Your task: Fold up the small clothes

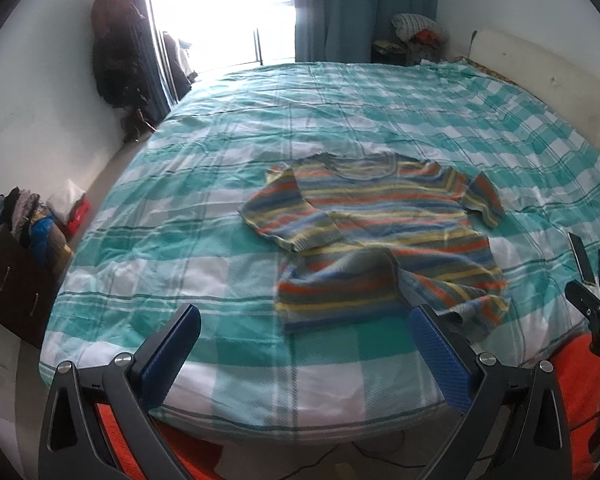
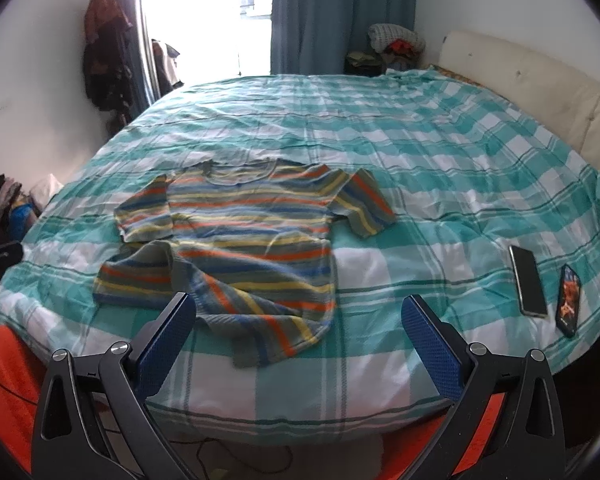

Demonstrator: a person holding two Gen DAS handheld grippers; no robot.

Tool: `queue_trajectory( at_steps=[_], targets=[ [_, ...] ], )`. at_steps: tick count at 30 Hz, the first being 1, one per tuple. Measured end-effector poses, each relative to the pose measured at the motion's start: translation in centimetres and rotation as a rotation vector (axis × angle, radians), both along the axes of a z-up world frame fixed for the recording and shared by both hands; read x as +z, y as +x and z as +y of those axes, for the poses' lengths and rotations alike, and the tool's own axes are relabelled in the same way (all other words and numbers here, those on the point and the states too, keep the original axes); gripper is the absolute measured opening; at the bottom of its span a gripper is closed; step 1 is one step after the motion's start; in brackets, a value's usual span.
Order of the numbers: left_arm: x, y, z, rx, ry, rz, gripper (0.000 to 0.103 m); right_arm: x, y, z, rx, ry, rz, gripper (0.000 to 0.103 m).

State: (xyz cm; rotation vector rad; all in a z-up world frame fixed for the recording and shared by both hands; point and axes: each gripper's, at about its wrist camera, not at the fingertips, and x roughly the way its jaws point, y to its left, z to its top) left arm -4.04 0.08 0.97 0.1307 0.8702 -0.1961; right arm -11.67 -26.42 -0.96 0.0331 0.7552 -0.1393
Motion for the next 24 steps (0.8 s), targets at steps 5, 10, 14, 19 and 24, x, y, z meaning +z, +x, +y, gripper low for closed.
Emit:
queue_trajectory(
  at_steps=[5,10,14,19,24],
  targets=[
    [0.2,-0.4,-0.5,-0.019,-0.005,-0.004,0.103,0.2,0.0,0.7,0.028,-0.003,-0.009,0.103],
    [-0.4,-0.4,-0.8,-0.015,-0.003,0.002,0.103,-0.4,0.0,0.9,0.040,0.011,0.012,0.103],
    [-2.8,0.3,-0.6,-0.037,0.022,-0.003,0.103,-3.4,0.3,-0.3,0.064,0.123,0.077,0.103],
    [-4.4,0.8,1.9,0.002,-0.014,0.040,0.103,-8.9,1.1,-0.6,0.143,0.169,0.202,0.102],
    [-4.9,0.7,2.7,0.043,-0.043,0.056,0.103,-13.7,4.2,-0.2,0.113,0.255,0.341,0.097]
  ],
)
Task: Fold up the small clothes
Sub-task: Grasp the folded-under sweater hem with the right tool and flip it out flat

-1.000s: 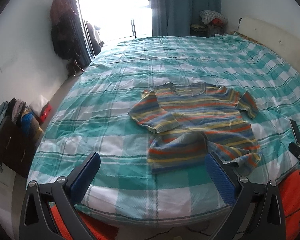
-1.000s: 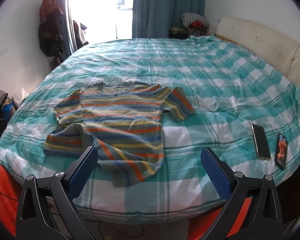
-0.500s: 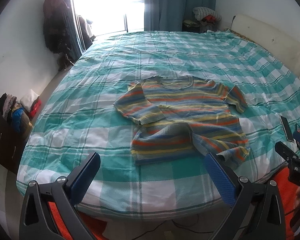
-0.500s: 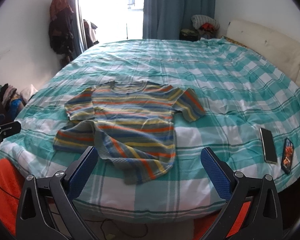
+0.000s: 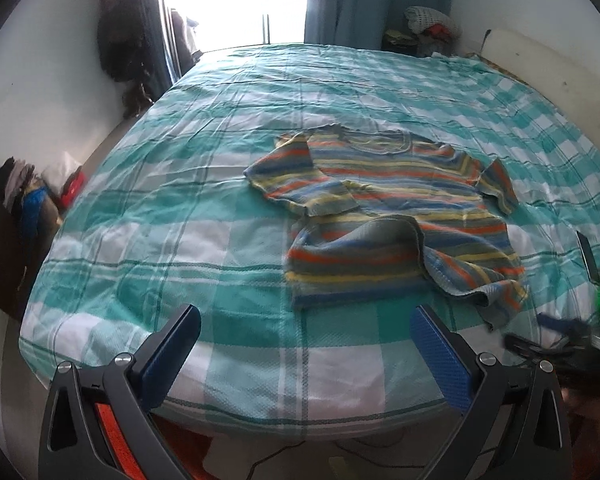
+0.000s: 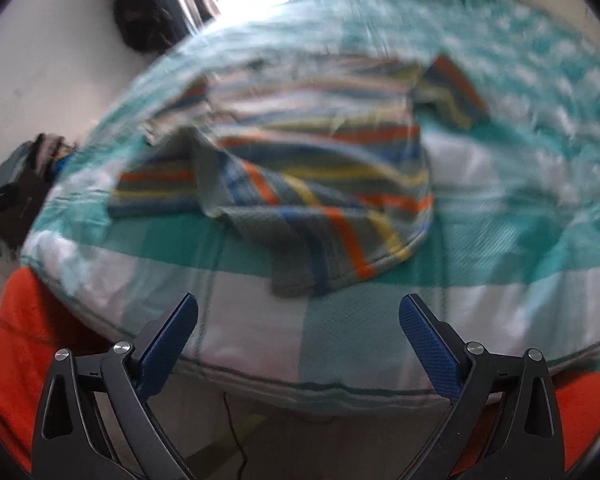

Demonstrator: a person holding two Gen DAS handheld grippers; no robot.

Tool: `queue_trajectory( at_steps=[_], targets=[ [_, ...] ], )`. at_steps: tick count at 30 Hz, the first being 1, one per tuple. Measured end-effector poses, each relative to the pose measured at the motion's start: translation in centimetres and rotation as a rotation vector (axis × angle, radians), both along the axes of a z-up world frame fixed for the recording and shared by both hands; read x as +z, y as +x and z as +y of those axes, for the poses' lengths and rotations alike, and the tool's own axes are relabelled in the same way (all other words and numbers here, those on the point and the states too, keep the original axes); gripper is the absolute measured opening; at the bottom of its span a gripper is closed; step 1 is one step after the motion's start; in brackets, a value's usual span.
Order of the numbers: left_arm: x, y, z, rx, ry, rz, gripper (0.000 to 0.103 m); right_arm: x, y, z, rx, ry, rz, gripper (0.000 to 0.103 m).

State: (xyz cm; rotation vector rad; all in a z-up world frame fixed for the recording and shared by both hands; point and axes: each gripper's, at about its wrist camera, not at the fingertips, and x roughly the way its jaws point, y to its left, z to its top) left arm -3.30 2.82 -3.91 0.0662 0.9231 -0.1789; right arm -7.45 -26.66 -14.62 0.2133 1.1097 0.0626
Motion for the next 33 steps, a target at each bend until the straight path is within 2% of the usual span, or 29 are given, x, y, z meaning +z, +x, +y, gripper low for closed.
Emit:
queue_trajectory(
  at_steps=[1,2,3,5,6,8,9,10,13,15,16,19,20,21,23,24,25,26,27,29,31,33],
  targets=[
    [-0.1,0.0,-0.1,0.001,-0.003,0.000,0.103,-1.6,0.8,-1.0,-0.066,0.097,0.036,0.091],
    [-0.1,0.0,-0.2,-0.001,-0.004,0.000,0.103,-2.2,1.0,-1.6,-0.109,0.151,0.047,0.090],
    [-0.1,-0.1,-0.2,-0.002,-0.003,-0.001,0.103,-2.9,0.8,-2.9,-0.196,0.252,0.038,0.091],
    [-0.1,-0.2,-0.2,-0.002,-0.001,-0.009,0.103,-3.3,0.2,-4.1,-0.261,0.352,-0.005,0.092],
    [-0.2,-0.3,-0.2,-0.003,-0.002,-0.011,0.103,-3.5,0.0,-4.5,-0.272,0.385,-0.018,0.089],
    [-0.8,-0.1,-0.3,-0.002,-0.012,0.001,0.103,-3.8,0.0,-4.7,-0.243,0.363,-0.021,0.042],
    [-1.1,0.0,-0.3,-0.003,-0.017,0.016,0.103,-4.0,0.0,-4.8,-0.239,0.354,-0.014,0.008],
    [-1.2,0.1,-0.4,-0.005,-0.018,0.026,0.103,-4.0,-0.3,-5.3,-0.247,0.374,-0.018,0.006],
    [-1.0,-0.1,-0.1,-0.005,-0.003,0.018,0.103,-1.1,-2.0,-6.2,-0.203,0.365,-0.041,0.006],
    [-0.6,-0.5,0.4,0.001,0.014,-0.003,0.103,1.2,-3.3,-6.8,-0.155,0.314,-0.011,0.006],
    [-0.5,-0.6,0.7,0.003,0.016,-0.007,0.102,2.4,-4.2,-7.7,-0.135,0.230,0.025,0.006],
    [-0.8,-1.1,1.5,0.007,0.004,-0.001,0.103,2.6,-4.9,-10.6,-0.171,-0.011,0.086,0.006],
    [-1.0,-1.1,1.6,0.004,0.001,0.004,0.103,2.2,-4.9,-11.3,-0.177,-0.013,0.105,0.007],
    [-1.3,-1.2,1.5,-0.003,0.002,0.012,0.103,1.7,-4.9,-12.1,-0.191,0.002,0.128,0.012],
    [-1.7,-1.2,1.4,-0.007,0.021,0.022,0.103,1.6,-4.7,-12.4,-0.210,-0.057,0.145,0.033],
    [-1.8,-1.3,1.4,-0.006,0.031,0.022,0.103,2.6,-4.5,-11.7,-0.196,-0.121,0.114,0.058],
    [-1.8,-1.3,1.4,-0.003,0.032,0.019,0.103,3.1,-4.5,-11.2,-0.186,-0.142,0.084,0.066],
    [-1.8,-1.4,1.6,0.002,0.028,0.017,0.103,4.3,-4.3,-10.3,-0.162,-0.155,0.039,0.066],
    [-1.9,-1.4,1.9,0.010,0.021,0.019,0.103,5.0,-3.3,-8.8,-0.124,-0.140,0.004,0.066],
    [-2.2,-1.3,2.5,0.025,0.001,0.029,0.103,6.4,-1.3,-4.9,0.015,0.000,-0.055,0.066],
    [-2.4,-1.0,3.2,0.041,-0.022,0.045,0.102,6.3,1.4,-0.7,0.139,0.125,-0.062,0.065],
    [-2.2,-1.2,3.7,0.055,-0.039,0.047,0.103,5.3,3.6,2.2,0.210,0.212,-0.063,0.062]
  ],
)
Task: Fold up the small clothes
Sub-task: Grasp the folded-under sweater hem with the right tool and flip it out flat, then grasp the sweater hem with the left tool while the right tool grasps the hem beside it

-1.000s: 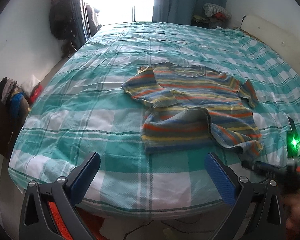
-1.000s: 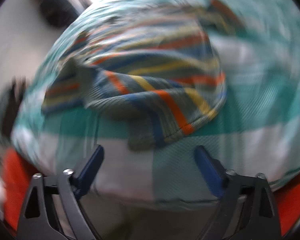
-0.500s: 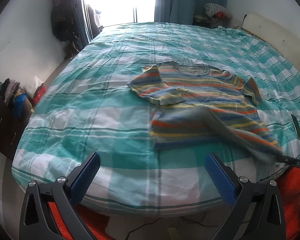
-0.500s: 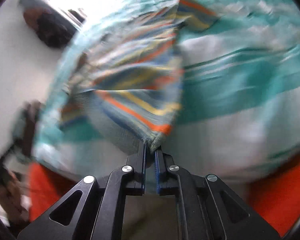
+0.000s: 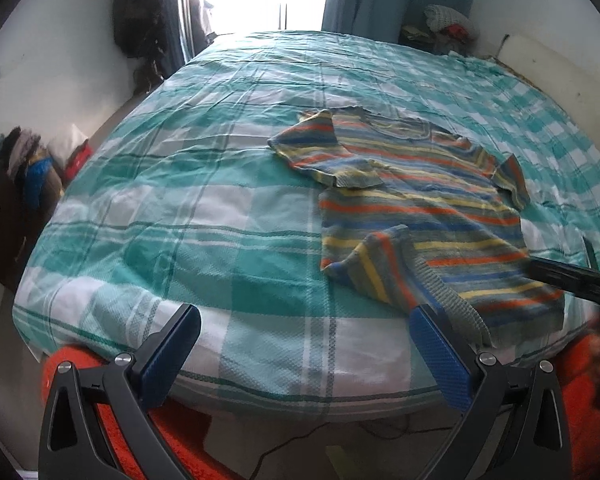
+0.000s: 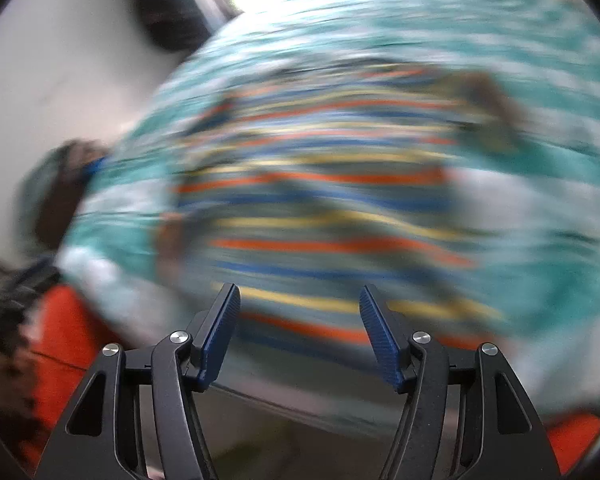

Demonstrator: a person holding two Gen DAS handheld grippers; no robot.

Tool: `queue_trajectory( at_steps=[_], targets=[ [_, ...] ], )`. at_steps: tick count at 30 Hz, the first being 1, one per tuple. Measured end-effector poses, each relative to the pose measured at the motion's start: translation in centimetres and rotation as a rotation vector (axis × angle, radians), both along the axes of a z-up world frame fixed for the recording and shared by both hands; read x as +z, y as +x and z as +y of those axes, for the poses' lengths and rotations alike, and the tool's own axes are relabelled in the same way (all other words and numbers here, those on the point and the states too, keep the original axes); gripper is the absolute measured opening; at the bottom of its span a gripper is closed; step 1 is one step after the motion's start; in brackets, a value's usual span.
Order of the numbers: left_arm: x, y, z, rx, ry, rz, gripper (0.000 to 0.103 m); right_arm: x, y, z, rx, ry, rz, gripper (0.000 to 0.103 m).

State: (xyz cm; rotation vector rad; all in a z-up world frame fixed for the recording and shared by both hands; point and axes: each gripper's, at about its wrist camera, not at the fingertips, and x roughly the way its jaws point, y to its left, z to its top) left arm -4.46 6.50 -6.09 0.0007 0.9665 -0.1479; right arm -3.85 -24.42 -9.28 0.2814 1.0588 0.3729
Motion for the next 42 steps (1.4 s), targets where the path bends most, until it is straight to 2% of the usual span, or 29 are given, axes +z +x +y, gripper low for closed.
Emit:
queue_trajectory(
  at_steps=[2,3,4,5,6,8,10,12,14,15,16,18,19,20,21,22,24,27,28,29,31,33,35,37,38,39,40,41,42],
  targets=[
    [0.5,-0.4,0.4,0.009,0.003,-0.018,0.102,-2.6,3.5,2.8,-0.003,0.038,0.027,0.059],
    [0.8,-0.8,0.7,0.016,0.010,-0.032,0.103,-3.7,4.3,3.1,-0.017,0.052,0.048,0.053],
    [1.1,-1.0,1.0,0.023,0.016,-0.042,0.103,-5.6,5.4,4.2,-0.017,0.088,0.097,0.048],
    [1.2,-1.2,1.4,0.031,0.022,-0.049,0.103,-6.4,5.5,5.9,0.029,0.127,0.134,0.047],
    [1.4,-1.5,2.0,0.042,0.028,-0.055,0.103,-6.6,4.8,7.4,0.106,0.172,0.148,0.045],
    [1.5,-2.0,3.3,0.064,0.033,-0.066,0.103,-5.4,1.6,11.0,0.358,0.246,0.149,0.045],
    [1.3,-2.1,4.4,0.079,0.026,-0.068,0.103,-3.5,-4.4,13.5,0.628,0.285,0.173,0.042],
    [0.8,-2.0,4.8,0.077,0.011,-0.061,0.103,-2.5,-7.8,13.1,0.696,0.273,0.174,0.042],
    [0.1,-1.3,4.4,0.059,0.001,-0.037,0.102,-1.7,-9.7,10.4,0.652,0.255,0.170,0.047],
    [-0.3,-0.9,3.8,0.038,-0.007,-0.026,0.103,-1.2,-10.2,7.4,0.554,0.223,0.147,0.056],
    [-0.6,-0.5,3.2,0.012,-0.019,-0.019,0.103,-1.0,-10.0,5.3,0.473,0.204,0.129,0.060],
    [-2.1,0.8,1.9,-0.035,-0.059,0.030,0.103,-0.6,-9.5,-0.6,0.246,0.176,0.096,0.061],
    [-3.1,1.6,1.4,-0.043,-0.078,0.072,0.103,-0.4,-9.7,-4.5,0.097,0.150,0.072,0.063],
    [-4.3,2.4,0.8,-0.054,-0.104,0.125,0.102,-0.3,-9.9,-7.0,-0.001,0.120,0.055,0.064],
    [-5.8,3.2,0.3,-0.064,-0.123,0.183,0.102,-0.6,-10.3,-10.5,-0.127,0.048,0.056,0.066],
    [-7.0,3.7,-0.1,-0.062,-0.121,0.227,0.101,-1.0,-10.3,-12.5,-0.192,-0.007,0.065,0.066],
    [-9.1,4.1,-1.0,-0.068,-0.104,0.290,0.100,-2.1,-9.9,-14.6,-0.231,-0.064,0.081,0.066],
    [-10.9,3.5,-2.5,-0.111,-0.081,0.341,0.097,-4.2,-8.8,-13.9,-0.171,-0.087,0.096,0.066],
    [-11.1,3.3,-2.9,-0.126,-0.073,0.340,0.097,-5.0,-8.3,-13.7,-0.153,-0.105,0.095,0.064],
    [-11.0,3.1,-3.4,-0.146,-0.059,0.330,0.097,-5.7,-8.1,-13.8,-0.147,-0.103,0.110,0.059],
    [-11.0,2.9,-4.1,-0.173,-0.042,0.328,0.093,-6.3,-8.3,-14.7,-0.158,-0.025,0.139,0.038],
    [-10.9,2.7,-4.0,-0.176,-0.074,0.345,0.093,-5.3,-8.8,-14.9,-0.162,-0.012,0.114,0.037],
    [-10.8,2.7,-3.5,-0.157,-0.110,0.352,0.095,-4.9,-8.9,-14.6,-0.172,-0.058,0.095,0.037],
    [-11.0,2.7,-2.8,-0.120,-0.143,0.347,0.094,-4.9,-8.9,-14.4,-0.174,-0.064,0.079,0.045],
    [-11.2,2.8,-2.7,-0.108,-0.152,0.347,0.093,-5.0,-8.8,-14.4,-0.172,-0.056,0.084,0.045],
    [-11.1,2.8,-2.7,-0.104,-0.138,0.350,0.090,-5.3,-8.8,-14.4,-0.171,-0.057,0.092,0.043],
    [-11.1,2.8,-2.7,-0.104,-0.118,0.347,0.074,-5.6,-8.6,-14.3,-0.172,-0.058,0.105,0.040],
    [-11.0,2.6,-2.8,-0.108,-0.096,0.344,0.062,-6.0,-8.5,-14.3,-0.170,-0.046,0.123,0.037],
    [-11.0,2.5,-2.9,-0.120,-0.076,0.355,0.037,-6.3,-8.3,-14.1,-0.171,-0.038,0.139,0.020]
  ],
)
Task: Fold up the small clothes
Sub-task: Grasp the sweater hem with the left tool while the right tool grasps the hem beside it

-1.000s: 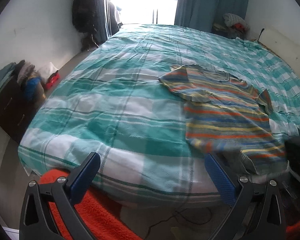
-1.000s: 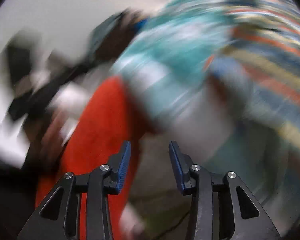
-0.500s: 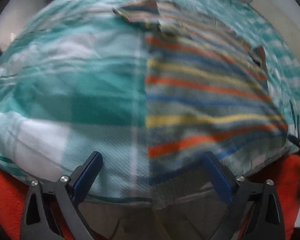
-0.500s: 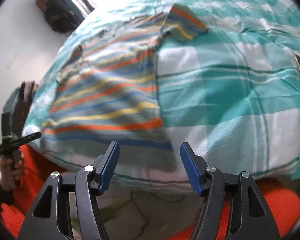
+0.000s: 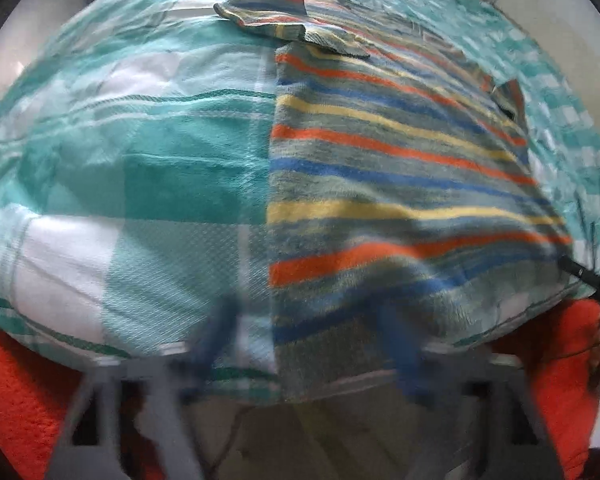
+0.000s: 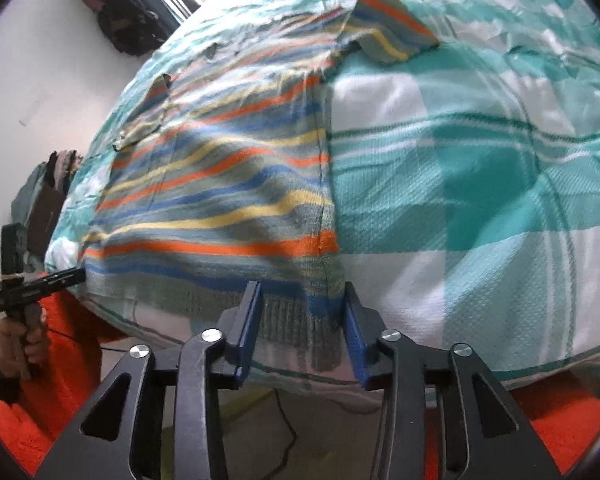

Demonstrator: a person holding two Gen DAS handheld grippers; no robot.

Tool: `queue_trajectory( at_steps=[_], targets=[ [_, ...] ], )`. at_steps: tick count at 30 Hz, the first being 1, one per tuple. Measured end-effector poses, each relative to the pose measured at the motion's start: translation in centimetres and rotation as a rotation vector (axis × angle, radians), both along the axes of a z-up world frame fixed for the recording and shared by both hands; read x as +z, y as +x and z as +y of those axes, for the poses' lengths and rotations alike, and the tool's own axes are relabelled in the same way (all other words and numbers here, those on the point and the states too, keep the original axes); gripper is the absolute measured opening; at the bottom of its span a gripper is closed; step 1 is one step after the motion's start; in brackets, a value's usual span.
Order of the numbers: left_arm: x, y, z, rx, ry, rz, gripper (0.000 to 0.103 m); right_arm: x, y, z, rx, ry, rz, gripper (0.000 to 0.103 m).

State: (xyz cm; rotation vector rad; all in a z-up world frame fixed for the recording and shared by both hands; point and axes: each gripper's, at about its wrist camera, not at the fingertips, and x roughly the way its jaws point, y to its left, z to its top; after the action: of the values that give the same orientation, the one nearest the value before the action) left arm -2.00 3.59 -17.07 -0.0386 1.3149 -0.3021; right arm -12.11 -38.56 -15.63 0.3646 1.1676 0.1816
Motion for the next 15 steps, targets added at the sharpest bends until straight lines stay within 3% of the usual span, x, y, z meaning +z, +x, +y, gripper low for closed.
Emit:
queue_trajectory(
  at_steps=[1,2,6,9,11,13,15],
  targets=[
    [-0.1,-0.2,0.2,-0.008,-0.013,0.013,0.007,-0.1,0.0,-0.1,-0.007,0.001,0.018,0.006],
    [-0.1,-0.3,0.4,-0.010,-0.045,0.036,0.005,0.0,-0.1,-0.1,-0.015,0.006,0.026,0.006],
    [2.7,-1.1,1.8,0.010,-0.104,0.005,0.004,3.0,-1.2,-0.3,-0.042,0.132,0.005,0.005],
    [4.6,-1.6,2.0,-0.021,-0.097,-0.026,0.004,5.7,-1.7,0.2,-0.038,0.167,-0.013,0.005],
    [4.1,-1.8,1.6,-0.051,-0.032,-0.023,0.004,5.2,-1.7,0.5,-0.044,0.135,0.029,0.005],
    [2.2,-1.8,1.1,-0.071,0.050,0.005,0.004,2.7,-1.4,0.9,-0.048,0.026,0.108,0.005],
    [0.6,-1.9,1.3,-0.069,0.070,0.041,0.004,0.1,-1.4,0.6,-0.079,0.012,0.171,0.005]
  ],
)
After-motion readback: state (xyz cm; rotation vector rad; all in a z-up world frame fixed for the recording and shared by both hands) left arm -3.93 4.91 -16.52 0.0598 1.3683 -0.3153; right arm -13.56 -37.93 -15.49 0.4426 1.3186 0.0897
